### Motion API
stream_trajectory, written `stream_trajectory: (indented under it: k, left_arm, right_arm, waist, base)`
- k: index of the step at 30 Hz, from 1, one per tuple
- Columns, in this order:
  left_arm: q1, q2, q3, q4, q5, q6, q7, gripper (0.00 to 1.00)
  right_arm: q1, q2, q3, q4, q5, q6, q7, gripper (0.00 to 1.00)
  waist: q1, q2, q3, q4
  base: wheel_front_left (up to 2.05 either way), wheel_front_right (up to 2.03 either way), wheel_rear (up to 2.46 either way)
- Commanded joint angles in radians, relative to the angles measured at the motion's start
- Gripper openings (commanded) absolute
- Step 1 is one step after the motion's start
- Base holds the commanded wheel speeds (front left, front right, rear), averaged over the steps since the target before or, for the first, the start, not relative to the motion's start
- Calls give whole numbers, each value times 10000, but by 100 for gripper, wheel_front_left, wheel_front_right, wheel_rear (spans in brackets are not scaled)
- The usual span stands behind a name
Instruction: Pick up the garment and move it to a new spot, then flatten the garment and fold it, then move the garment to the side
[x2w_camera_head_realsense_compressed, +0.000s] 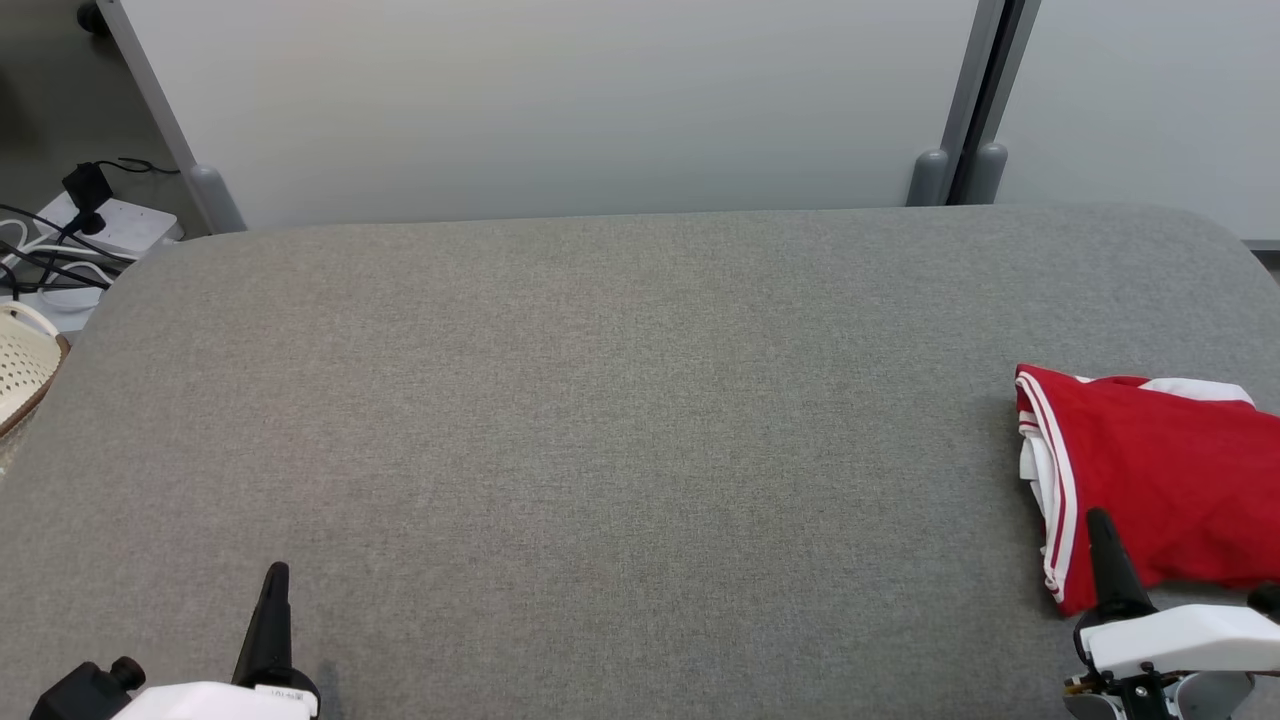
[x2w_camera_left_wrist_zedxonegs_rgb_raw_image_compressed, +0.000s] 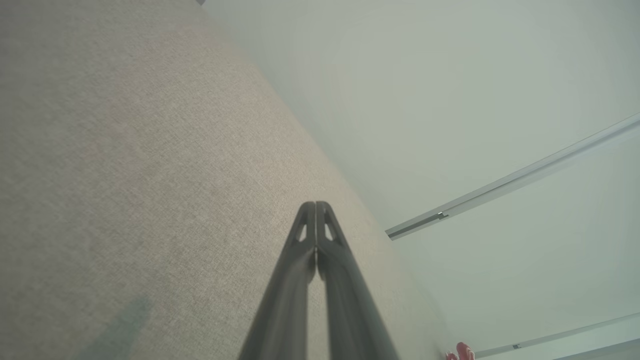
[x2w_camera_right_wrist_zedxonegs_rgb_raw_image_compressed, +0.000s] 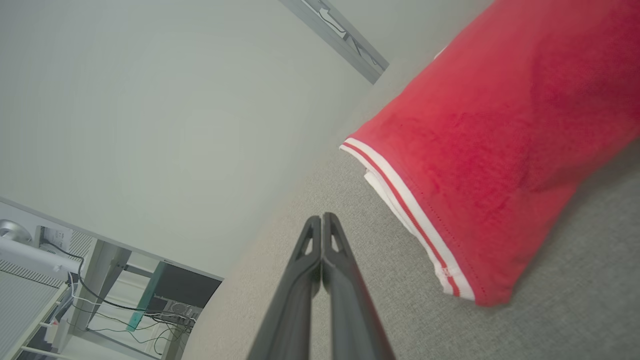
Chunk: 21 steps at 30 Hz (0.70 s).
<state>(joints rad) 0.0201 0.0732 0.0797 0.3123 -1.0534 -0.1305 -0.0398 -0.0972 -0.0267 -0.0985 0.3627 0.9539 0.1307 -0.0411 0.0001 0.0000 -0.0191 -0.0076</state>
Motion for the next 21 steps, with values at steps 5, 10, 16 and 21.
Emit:
stream_trajectory:
  k: [5, 10, 16, 21]
  left_arm:
    - [-637, 64, 225, -340, -654, -2, 157, 0]
    - [-705, 32, 238, -375, -1174, -2, 303, 0]
    - [-789, -5, 253, -419, -1806, -2, 481, 0]
    - [-857, -37, 266, -454, -2330, -2, 628, 0]
  right_arm:
    - [-227, -168, 60, -426, 770, 1, 200, 0]
    - [-214, -176, 37, -506, 1384, 1, 342, 0]
    - [-199, -184, 10, -604, 2130, 1, 516, 0]
    - [-186, -191, -13, -684, 2748, 1, 660, 0]
  waist:
    - [0, 0, 21, 8]
    - [0, 0, 42, 15]
    - [0, 0, 68, 24]
    - [0, 0, 90, 31]
  base:
    - [0, 0, 0]
    - [0, 0, 0]
    - [0, 0, 0]
    - [0, 0, 0]
